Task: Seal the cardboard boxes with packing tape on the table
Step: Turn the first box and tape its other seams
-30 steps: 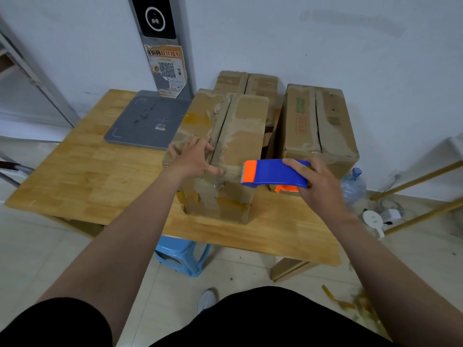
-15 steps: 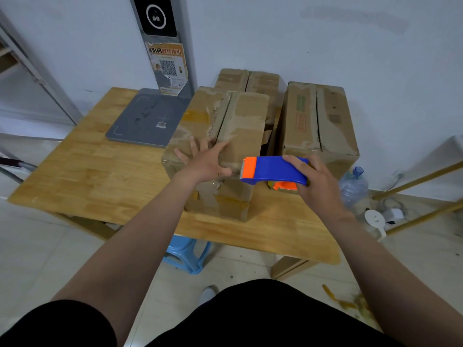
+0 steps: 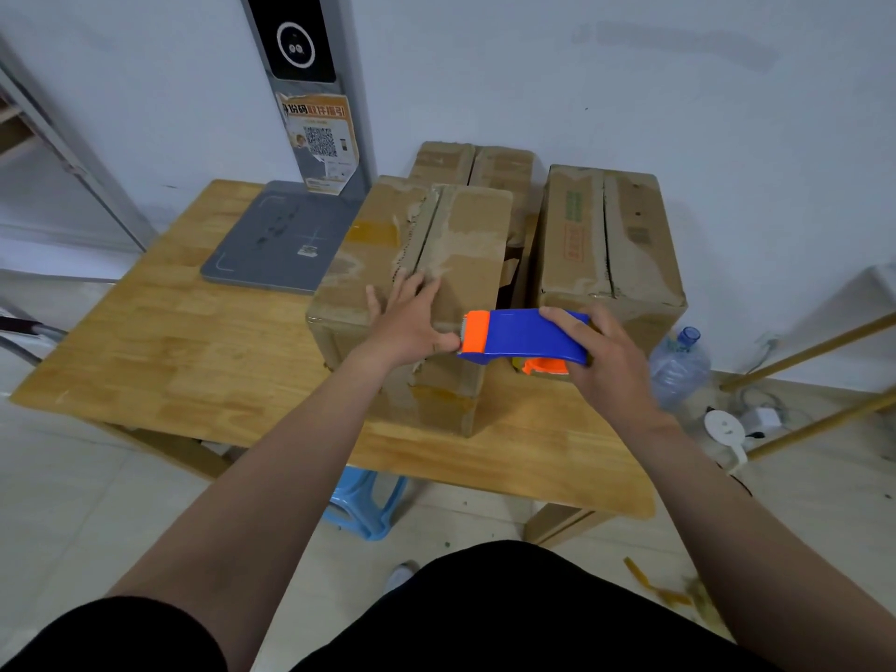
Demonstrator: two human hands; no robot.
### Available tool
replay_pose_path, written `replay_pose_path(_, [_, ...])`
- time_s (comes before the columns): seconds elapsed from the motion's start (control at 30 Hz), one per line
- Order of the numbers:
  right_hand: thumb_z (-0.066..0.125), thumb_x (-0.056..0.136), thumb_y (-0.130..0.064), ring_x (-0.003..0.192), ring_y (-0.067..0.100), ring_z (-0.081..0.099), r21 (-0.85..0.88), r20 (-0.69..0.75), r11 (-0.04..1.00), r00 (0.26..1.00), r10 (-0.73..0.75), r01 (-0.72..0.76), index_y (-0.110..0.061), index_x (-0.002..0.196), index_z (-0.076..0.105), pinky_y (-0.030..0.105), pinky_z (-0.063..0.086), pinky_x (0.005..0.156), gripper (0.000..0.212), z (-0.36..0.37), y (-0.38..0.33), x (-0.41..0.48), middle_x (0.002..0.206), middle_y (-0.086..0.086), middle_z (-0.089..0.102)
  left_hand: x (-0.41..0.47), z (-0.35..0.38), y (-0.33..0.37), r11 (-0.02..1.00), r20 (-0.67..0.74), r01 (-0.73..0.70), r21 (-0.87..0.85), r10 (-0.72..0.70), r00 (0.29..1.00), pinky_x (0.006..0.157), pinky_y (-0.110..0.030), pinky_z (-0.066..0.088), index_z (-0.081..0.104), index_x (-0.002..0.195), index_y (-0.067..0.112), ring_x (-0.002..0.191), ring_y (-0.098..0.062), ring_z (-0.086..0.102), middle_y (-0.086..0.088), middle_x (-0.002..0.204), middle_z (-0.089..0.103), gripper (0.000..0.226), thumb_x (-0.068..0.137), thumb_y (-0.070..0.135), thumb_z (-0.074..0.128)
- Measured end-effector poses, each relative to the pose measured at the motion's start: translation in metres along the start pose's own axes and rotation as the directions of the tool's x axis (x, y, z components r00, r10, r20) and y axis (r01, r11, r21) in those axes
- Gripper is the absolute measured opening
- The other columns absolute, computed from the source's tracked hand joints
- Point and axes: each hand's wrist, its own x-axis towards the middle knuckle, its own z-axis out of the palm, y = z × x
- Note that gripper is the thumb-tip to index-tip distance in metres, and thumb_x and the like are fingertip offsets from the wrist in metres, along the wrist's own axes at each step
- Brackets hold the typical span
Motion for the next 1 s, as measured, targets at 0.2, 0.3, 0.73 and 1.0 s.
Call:
replay_pose_path(0.2, [0.073,0.086,-0.013,0.091,0.02,0.054,0.003,0.037,1.0,0.999,-0.027,0.027,-0.031,0.145,0.05,0.032,0.048,0.059,0.066,0.001,0.002,0.002,0.11,0.006,0.051,0.0,0.0,-0.019,0.984,0.011,-0.07,-0.166,0.073,0.997,0.121,-0.051,-0.02,0.043,0.149,0.052,0.157,-0.008,-0.004,0.019,0.169,0.015,0.074,0.082,0.045,0.074])
replay_pose_path(0.3, [0.071,0.085,-0.026,0.089,0.023,0.056,-0.052,0.049,0.992,0.993,-0.109,0.112,-0.034,0.144,0.046,0.026,0.04,0.057,0.065,-0.006,0.001,0.004,0.111,0.007,0.05,-0.001,-0.001,-0.017,0.982,0.011,-0.06,-0.177,0.063,0.998,0.12,-0.05,-0.021,0.045,0.147,0.053,0.157,-0.006,-0.002,0.02,0.168,0.016,0.071,0.082,0.045,0.074])
replay_pose_path(0.73, [0.073,0.083,-0.011,0.094,0.029,0.053,-0.065,-0.029,0.987,0.988,-0.152,0.15,-0.035,0.143,0.044,0.035,0.05,0.052,0.07,-0.004,0.02,-0.006,0.113,0.01,0.046,-0.009,-0.008,-0.012,0.977,0.005,-0.052,-0.206,0.054,0.999,0.122,-0.051,-0.018,0.048,0.143,0.053,0.157,-0.008,0.004,0.018,0.167,0.022,0.071,0.079,0.045,0.078])
replay_pose_path(1.0, [0.056,0.093,-0.035,0.09,0.028,0.055,-0.061,-0.011,0.997,0.999,-0.042,0.041,-0.037,0.142,0.044,0.037,0.052,0.054,0.051,-0.012,0.032,-0.016,0.109,0.014,0.052,-0.007,-0.006,-0.01,0.986,-0.005,-0.034,-0.165,0.034,0.999,0.123,-0.052,-0.013,0.049,0.141,0.054,0.156,-0.008,0.008,0.021,0.165,0.023,0.068,0.078,0.045,0.075])
